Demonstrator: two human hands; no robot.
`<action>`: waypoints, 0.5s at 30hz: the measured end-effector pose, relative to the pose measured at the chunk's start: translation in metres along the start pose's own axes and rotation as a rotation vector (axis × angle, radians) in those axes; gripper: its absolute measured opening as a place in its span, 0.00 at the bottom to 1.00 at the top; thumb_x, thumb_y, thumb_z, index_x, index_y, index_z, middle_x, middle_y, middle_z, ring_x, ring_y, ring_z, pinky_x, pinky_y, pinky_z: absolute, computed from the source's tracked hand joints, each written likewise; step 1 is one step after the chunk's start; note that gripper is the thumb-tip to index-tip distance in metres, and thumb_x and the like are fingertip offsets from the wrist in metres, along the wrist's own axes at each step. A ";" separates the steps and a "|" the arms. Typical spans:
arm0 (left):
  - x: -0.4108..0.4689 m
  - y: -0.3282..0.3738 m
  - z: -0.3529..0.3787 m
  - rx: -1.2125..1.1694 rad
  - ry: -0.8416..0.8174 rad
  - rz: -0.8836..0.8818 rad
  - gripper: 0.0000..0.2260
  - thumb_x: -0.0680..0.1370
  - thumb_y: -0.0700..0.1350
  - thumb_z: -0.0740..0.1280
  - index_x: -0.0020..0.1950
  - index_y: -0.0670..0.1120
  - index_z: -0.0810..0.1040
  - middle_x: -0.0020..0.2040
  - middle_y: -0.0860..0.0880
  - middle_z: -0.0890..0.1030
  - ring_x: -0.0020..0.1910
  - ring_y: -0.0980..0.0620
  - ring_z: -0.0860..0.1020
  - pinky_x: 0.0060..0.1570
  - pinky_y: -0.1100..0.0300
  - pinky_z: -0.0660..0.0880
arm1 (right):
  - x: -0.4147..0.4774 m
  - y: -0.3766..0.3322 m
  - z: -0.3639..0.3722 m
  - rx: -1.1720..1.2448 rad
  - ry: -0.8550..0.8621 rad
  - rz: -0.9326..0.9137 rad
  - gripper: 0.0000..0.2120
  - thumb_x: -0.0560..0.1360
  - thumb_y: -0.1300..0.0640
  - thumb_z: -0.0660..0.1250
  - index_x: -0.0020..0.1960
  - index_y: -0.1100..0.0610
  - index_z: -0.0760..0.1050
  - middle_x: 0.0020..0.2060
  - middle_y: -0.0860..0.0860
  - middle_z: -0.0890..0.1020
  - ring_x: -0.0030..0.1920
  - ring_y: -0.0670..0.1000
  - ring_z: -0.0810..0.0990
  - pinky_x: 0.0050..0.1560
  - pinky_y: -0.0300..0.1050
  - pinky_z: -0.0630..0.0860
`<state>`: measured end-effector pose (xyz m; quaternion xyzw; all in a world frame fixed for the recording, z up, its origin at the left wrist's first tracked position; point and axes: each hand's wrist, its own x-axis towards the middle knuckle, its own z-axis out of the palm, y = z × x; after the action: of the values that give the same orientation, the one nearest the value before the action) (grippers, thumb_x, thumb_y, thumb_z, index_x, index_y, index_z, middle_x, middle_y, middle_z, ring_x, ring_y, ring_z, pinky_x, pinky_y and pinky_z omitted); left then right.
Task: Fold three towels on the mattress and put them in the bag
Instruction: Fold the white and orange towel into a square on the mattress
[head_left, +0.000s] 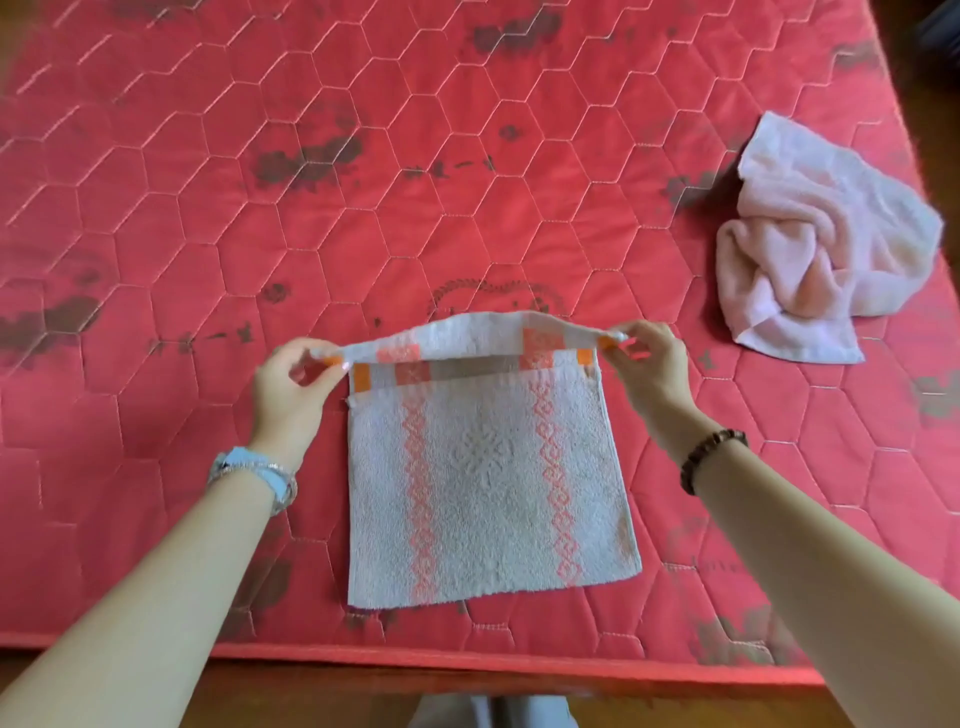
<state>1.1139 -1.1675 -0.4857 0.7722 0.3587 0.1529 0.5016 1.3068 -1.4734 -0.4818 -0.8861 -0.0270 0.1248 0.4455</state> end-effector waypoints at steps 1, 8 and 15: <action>-0.014 -0.005 -0.002 0.019 -0.009 0.018 0.15 0.73 0.31 0.73 0.42 0.52 0.79 0.44 0.55 0.79 0.48 0.53 0.78 0.52 0.67 0.75 | -0.014 0.007 -0.002 -0.003 -0.006 -0.004 0.06 0.72 0.60 0.73 0.43 0.51 0.78 0.46 0.52 0.75 0.44 0.51 0.75 0.46 0.41 0.73; -0.097 -0.050 -0.010 0.109 -0.110 -0.034 0.18 0.72 0.30 0.74 0.43 0.56 0.82 0.49 0.49 0.80 0.48 0.59 0.79 0.48 0.74 0.74 | -0.091 0.065 -0.009 0.039 -0.102 0.192 0.23 0.68 0.79 0.63 0.37 0.49 0.77 0.38 0.46 0.80 0.34 0.39 0.74 0.34 0.26 0.69; -0.130 -0.073 -0.007 0.077 -0.141 -0.180 0.17 0.75 0.29 0.70 0.45 0.54 0.82 0.53 0.45 0.81 0.48 0.58 0.80 0.49 0.76 0.74 | -0.115 0.081 -0.006 0.096 -0.119 0.287 0.20 0.73 0.74 0.60 0.47 0.52 0.81 0.42 0.42 0.82 0.41 0.43 0.78 0.38 0.28 0.75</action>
<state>0.9899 -1.2375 -0.5310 0.7645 0.3959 0.0386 0.5072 1.1920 -1.5445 -0.5203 -0.8495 0.0798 0.2405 0.4627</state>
